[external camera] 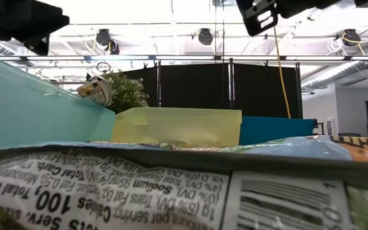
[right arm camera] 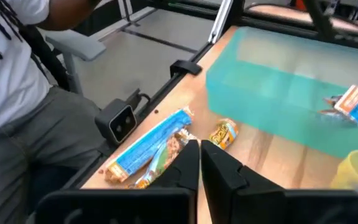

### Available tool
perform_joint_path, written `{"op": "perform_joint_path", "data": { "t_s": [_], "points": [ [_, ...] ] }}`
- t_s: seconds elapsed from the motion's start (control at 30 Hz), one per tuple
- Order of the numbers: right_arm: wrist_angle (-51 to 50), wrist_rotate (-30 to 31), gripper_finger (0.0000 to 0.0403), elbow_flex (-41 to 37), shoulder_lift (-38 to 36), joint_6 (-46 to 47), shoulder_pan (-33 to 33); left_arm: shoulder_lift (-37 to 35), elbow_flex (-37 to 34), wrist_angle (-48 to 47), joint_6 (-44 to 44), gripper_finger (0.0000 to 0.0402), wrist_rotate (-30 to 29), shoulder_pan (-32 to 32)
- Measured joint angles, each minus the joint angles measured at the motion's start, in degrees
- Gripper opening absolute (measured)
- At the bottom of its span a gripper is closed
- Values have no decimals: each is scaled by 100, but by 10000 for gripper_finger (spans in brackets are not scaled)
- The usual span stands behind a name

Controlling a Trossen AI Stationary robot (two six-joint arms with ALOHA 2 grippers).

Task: Pick and place Granola Bars by type
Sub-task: Put the yellow granola bar into the green bin

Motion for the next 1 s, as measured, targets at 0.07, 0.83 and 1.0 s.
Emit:
{"op": "perform_joint_path", "data": {
  "t_s": [0.07,0.83,1.0],
  "points": [
    [23,-109,2,61,101,81,-2,-402,-406,377,27,73,10,4],
    [-648,-995,0,1900,2812,266,-203,-933,-543,238,263,40,366,6],
    [-962,-695,0,1880,2805,407,-205,-932,-543,211,327,40,368,6]
  ]
}}
